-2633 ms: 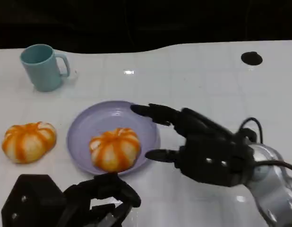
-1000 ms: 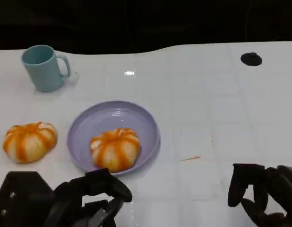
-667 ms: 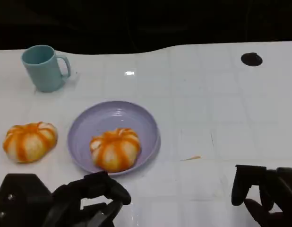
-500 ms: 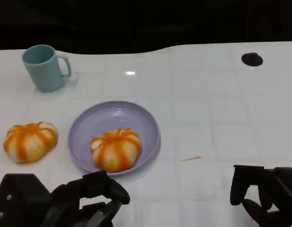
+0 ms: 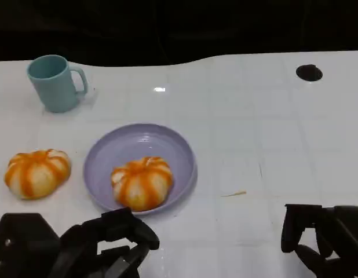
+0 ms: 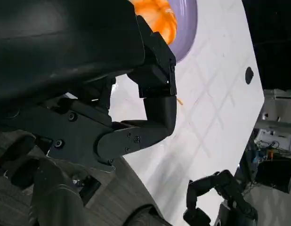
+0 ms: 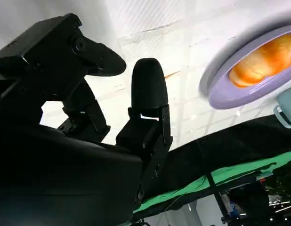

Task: Grasp the bread from the table and place it into the plate.

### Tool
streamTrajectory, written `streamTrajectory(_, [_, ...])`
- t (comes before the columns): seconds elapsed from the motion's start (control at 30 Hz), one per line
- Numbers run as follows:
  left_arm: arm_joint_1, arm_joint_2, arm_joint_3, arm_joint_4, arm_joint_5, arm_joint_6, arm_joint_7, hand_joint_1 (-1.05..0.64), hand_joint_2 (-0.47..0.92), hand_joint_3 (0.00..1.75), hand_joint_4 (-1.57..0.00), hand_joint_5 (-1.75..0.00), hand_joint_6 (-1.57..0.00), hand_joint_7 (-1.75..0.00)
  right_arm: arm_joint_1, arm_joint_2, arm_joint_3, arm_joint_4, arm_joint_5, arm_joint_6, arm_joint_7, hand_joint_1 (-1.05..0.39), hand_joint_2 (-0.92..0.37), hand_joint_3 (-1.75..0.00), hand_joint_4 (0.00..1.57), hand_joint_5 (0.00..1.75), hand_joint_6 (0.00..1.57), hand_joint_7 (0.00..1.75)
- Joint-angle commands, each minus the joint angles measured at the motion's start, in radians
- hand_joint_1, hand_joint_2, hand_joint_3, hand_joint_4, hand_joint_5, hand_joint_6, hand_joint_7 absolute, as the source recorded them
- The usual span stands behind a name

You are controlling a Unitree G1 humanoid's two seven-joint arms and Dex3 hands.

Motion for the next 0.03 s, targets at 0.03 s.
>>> streamTrajectory(0.03, [0.004, 0.015, 0.006, 0.003, 0.009, -0.004, -0.004, -0.34, 0.92, 0.55, -0.64, -1.75, -0.6, -1.42, -0.005, -0.009, -0.005, -0.006, 0.003, 0.009, -0.001, -0.04, -0.38, -1.04, 0.9, 1.75, 0.85, 1.32])
